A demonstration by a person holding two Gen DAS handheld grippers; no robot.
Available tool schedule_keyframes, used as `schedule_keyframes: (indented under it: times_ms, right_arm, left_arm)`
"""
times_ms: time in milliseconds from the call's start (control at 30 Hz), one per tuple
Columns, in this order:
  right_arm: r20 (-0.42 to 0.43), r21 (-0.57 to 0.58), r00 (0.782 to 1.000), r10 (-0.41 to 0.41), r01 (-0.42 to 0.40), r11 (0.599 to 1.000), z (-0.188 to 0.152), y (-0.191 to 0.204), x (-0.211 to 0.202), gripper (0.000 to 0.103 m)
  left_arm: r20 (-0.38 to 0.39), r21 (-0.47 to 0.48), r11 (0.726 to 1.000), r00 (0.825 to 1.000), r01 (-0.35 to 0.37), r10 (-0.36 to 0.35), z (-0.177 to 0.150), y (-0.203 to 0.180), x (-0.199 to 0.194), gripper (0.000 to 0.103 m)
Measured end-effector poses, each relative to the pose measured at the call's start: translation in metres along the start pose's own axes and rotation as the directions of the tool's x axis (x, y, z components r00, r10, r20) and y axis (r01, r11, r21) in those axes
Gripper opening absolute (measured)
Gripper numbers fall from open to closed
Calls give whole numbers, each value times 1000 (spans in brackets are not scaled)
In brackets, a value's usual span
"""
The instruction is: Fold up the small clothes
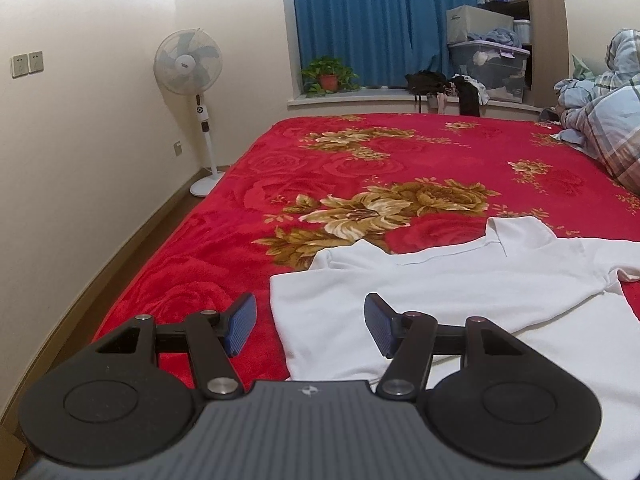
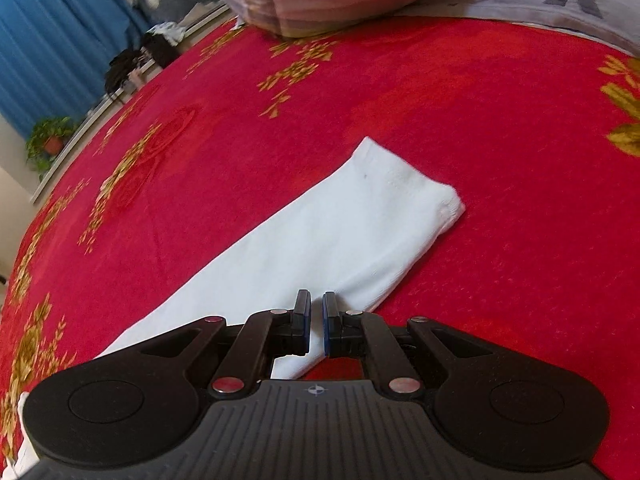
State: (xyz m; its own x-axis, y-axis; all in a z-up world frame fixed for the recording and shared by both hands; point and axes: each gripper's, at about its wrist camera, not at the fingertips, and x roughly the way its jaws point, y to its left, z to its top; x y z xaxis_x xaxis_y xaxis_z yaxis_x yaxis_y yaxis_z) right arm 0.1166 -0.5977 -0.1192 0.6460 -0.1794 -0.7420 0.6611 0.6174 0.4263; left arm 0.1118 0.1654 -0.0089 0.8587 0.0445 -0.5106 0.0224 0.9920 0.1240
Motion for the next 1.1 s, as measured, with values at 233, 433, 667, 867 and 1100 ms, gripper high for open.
schedule_keyframes:
  times_ms: [233,433,667,867,1100]
  right_arm:
    - [-6,99,999,-46,46,994,3,-7,-10,6]
    - [-24,140,998,-57,60,988,5,-14,-9,6]
    - [-14,166,998,-63,64,984,7,-17,-6,25]
    - [28,130,998,-51,47,990,8,-14,1,12]
    - [206,-93,976,63,-45,995,3,52,-38,3]
  left_arm:
    - [1,-7,1000,1000,11,-11,-1,3,-2,66]
    - [-2,3,1000,1000,18,-18,-1,2,-3,66]
    - [-9,3,1000,1000,16,-16,-1,2,-2,66]
    - [-10,14,1000,1000,22,-22,-1,1,-1,66]
    - [10,-9,999,999,36,-36,2,9,-6,66]
